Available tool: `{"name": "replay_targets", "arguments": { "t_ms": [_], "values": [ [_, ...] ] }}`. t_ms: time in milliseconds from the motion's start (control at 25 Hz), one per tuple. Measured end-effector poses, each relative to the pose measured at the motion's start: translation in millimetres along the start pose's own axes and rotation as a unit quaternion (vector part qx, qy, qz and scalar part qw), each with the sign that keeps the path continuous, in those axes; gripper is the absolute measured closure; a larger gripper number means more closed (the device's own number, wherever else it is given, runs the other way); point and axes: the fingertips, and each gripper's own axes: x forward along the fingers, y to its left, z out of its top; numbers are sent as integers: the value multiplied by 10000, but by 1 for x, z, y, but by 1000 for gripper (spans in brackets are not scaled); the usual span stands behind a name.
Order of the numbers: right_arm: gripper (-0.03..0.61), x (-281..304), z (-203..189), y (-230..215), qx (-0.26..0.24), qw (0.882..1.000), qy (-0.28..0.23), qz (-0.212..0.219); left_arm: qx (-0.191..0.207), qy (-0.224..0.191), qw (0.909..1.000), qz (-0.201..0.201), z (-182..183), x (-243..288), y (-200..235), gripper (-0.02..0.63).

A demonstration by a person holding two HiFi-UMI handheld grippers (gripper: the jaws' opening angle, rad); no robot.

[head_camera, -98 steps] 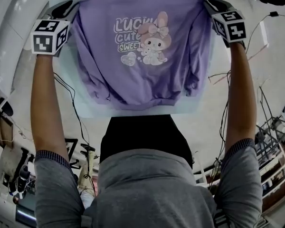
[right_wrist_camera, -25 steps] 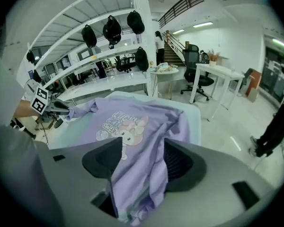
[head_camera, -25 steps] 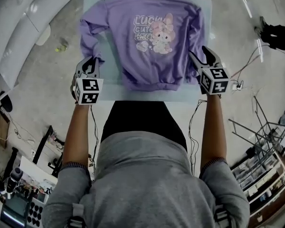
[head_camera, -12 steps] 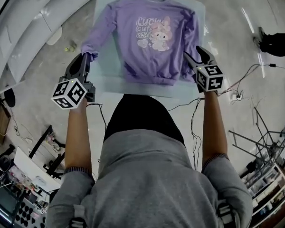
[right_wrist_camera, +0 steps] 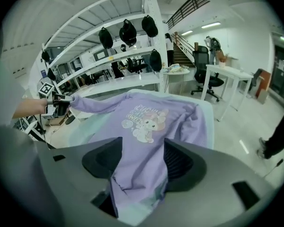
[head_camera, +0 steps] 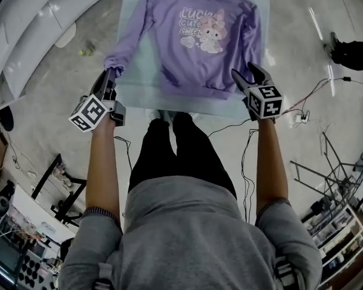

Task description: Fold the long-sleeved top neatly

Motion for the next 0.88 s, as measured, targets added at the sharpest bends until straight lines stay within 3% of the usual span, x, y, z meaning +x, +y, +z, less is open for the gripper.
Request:
{"name": "replay_targets", "arguments": {
  "t_ms": [200,440,600,800,880],
  "values": [
    [287,13,-33,6,222,9994,184,-174,343,617,9975,91,-41,27,46,545],
    [287,8,-68,10,504,9973,361,-387,1177,1521,9813,-20,-92,20,43,412],
    [287,-3,-74,18,634,9960,390,-495,2028,1883,9608,-160,-100,-1,30,325],
    [287,-22,-80,27,590,9957,367,-612,3008,2024,9310,-418,-102,-20,2,322],
    [287,-28,-85,29,559,9959,363,-611,3400,2103,9147,-595,-111,-20,-15,322]
  ]
}}
